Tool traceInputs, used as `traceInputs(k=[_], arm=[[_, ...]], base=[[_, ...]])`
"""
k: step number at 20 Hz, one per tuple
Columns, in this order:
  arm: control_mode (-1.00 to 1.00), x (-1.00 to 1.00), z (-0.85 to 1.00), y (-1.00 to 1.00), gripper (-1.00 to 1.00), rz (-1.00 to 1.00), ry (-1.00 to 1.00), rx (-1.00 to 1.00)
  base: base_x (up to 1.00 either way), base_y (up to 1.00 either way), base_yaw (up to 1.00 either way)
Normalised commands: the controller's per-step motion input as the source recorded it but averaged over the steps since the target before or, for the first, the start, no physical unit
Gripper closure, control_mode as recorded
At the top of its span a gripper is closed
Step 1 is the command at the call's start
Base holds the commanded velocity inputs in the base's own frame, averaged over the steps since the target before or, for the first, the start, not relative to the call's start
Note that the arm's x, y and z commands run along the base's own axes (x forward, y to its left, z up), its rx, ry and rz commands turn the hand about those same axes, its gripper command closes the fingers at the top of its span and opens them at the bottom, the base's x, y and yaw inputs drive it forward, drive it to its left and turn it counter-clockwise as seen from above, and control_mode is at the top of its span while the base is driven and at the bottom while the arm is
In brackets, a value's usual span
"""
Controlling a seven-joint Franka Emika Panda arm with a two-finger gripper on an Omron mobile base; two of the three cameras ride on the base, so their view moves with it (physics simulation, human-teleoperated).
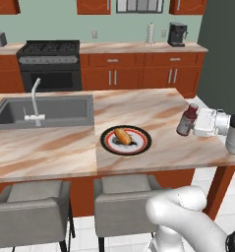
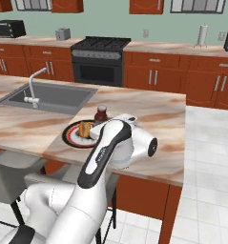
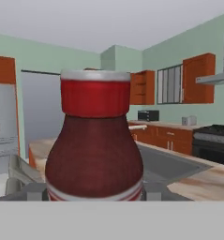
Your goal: Move the hot dog bun to the plate on the dining table and place the condiment next to that plate. Then navigate to the fridge and take the sausage and place it on the plate as well.
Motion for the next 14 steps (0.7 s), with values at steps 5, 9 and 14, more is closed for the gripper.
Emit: traceInputs(k=[5, 9, 14], arm=[[-1.0, 0.27, -0.38, 0.0, 1.0, 0.05, 0.08, -0.02], [-1.0, 0.45, -0.51, 0.0, 1.0, 0.03, 0.02, -0.02], [-1.0, 0.36, -0.61, 0.0, 1.0, 0.01, -0.05, -0.05]], base=[[0.0, 0.0, 0.0], [0.0, 0.0, 0.0], [0.0, 0.0, 0.0]])
